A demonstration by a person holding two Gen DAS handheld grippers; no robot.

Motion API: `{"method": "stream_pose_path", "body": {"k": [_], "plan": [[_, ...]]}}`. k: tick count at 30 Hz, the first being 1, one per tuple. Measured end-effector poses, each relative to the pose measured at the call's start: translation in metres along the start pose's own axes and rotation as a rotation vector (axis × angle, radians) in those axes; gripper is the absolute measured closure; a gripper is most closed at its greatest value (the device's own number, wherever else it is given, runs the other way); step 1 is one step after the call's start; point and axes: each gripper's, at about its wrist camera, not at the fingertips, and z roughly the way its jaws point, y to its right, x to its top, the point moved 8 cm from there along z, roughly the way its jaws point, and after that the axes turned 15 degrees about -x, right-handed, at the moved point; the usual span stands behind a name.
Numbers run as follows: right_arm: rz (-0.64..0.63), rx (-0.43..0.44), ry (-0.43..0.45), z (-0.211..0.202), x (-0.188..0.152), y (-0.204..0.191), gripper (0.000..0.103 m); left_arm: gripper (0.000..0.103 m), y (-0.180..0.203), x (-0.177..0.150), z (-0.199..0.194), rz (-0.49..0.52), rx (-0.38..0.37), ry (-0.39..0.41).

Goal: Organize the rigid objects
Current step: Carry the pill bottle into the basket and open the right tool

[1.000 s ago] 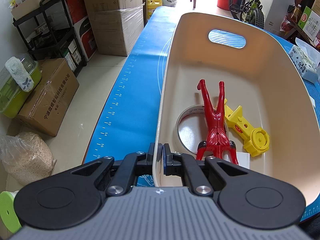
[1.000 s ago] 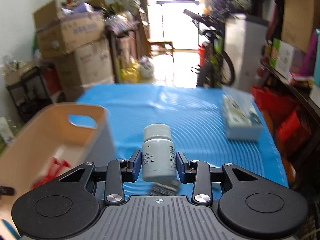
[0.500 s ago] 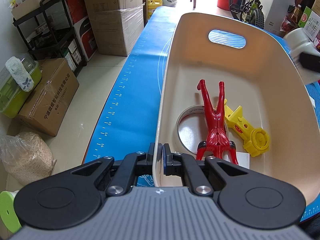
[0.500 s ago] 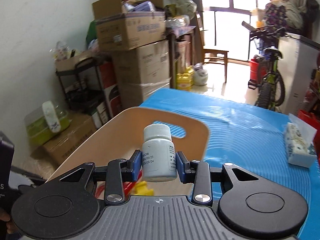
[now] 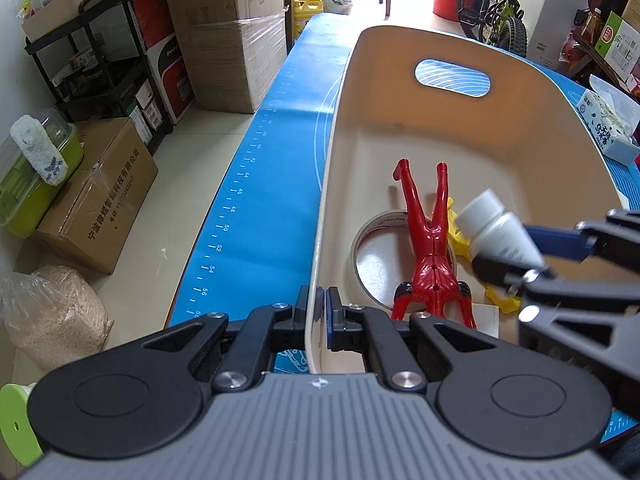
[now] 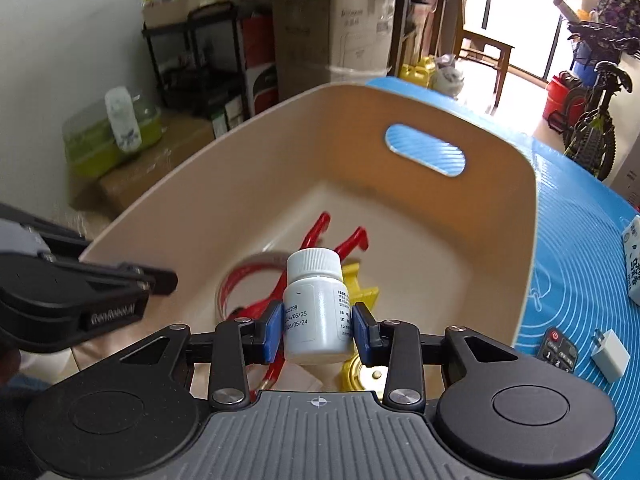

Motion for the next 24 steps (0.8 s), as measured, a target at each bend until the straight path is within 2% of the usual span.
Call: {"method": "stream_pose_path", "body": {"k": [3, 8, 9, 12, 16, 20, 22, 24], "plan": [[-0.028, -0.006, -0.012, 0.001, -0.002, -0.002, 0.059, 0.095, 0.001, 0.000, 0.000, 0.001, -0.002, 0.002], [0.009, 0.002, -0.029, 0.003, -0.002, 0.004, 0.058, 0.095, 0.001, 0.001, 0.001, 0.002, 0.001, 0.001], [0.017, 0.006, -0.021, 0.001, -0.001, 0.006, 0.051, 0.095, 0.001, 0.001, 0.002, 0.002, 0.002, 0.000], [0.042, 0.025, 0.024, -0.008, 0.005, 0.013, 0.042, 0.095, 0.002, 0.001, 0.002, 0.003, 0.002, 0.001], [0.108, 0.021, 0.083, -0.025, 0.012, 0.033, 0.034, 0.095, 0.002, 0.001, 0.002, 0.002, 0.002, 0.000], [0.193, -0.012, 0.141, -0.044, 0.015, 0.067, 0.023, 0.095, 0.002, 0.001, 0.002, 0.002, 0.002, 0.001], [0.241, -0.038, 0.170, -0.052, 0.014, 0.087, 0.008, 0.095, 0.002, 0.001, 0.002, 0.002, 0.002, 0.001], [0.285, -0.064, 0.194, -0.058, 0.011, 0.107, 0.004, 0.095, 0.002, 0.001, 0.002, 0.002, 0.002, 0.000]]}}
